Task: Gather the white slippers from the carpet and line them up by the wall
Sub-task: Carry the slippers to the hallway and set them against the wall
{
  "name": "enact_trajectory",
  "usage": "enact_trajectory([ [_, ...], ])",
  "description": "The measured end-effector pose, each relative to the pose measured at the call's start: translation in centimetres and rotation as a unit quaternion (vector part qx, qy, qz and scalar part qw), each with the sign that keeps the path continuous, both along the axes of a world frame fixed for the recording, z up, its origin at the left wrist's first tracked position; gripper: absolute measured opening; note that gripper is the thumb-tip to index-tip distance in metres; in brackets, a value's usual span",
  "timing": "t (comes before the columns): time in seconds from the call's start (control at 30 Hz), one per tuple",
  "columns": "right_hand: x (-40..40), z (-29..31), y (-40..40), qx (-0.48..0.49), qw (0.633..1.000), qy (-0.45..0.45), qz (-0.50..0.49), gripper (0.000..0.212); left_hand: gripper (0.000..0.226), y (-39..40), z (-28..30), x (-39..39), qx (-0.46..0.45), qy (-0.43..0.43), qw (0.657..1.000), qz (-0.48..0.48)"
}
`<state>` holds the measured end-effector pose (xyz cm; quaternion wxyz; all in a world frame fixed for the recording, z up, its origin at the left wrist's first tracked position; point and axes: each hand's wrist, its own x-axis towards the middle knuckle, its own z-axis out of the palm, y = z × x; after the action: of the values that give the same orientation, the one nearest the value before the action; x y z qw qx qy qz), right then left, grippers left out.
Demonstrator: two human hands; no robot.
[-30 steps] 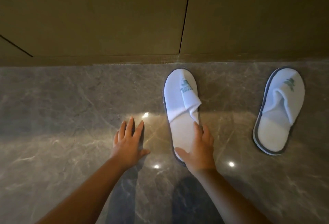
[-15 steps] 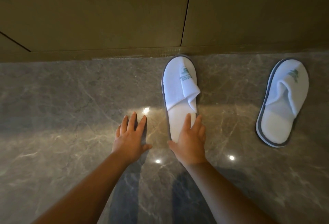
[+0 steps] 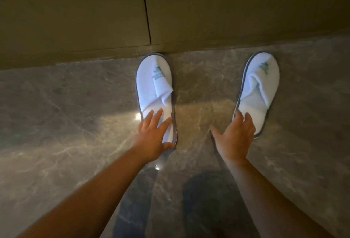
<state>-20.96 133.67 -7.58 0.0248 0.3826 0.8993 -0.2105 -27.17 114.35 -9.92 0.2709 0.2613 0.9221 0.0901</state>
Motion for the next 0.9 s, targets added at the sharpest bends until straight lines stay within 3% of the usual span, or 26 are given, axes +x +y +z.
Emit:
enact_trajectory([
  [0.13,0.6,-1.1,3.1,0.006,0.998,-0.012,-0.054,0.090,0.079,0.8,-0.1,0.2,-0.045,0.008,0.999,-0.010],
  [0.27,0.4,-2.1,4.6,-0.037,0.990,0.040,-0.131,0.095,0.078,0.8,-0.1,0.2,-0.050,0.013,0.999,-0.008],
  [0.47,0.5,-2.7,5.6,-0.064,0.985,0.083,-0.135,0.091,0.080,0.8,-0.1,0.3,-0.053,0.015,0.998,0.000],
  [0.6,1.6,-2.6,4.0,-0.078,0.989,0.110,-0.065,0.090,0.079,0.7,0.0,0.3,-0.045,0.014,0.999,0.002],
  [0.7,2.8,-2.9,1.2,-0.107,0.992,0.068,0.012,0.094,0.079,0.7,0.0,0.4,-0.048,0.017,0.999,0.002],
  [0.9,2.0,-3.4,-1.5,-0.115,0.991,0.060,0.045,0.092,0.080,0.8,0.3,0.4,-0.058,0.013,0.998,-0.005],
])
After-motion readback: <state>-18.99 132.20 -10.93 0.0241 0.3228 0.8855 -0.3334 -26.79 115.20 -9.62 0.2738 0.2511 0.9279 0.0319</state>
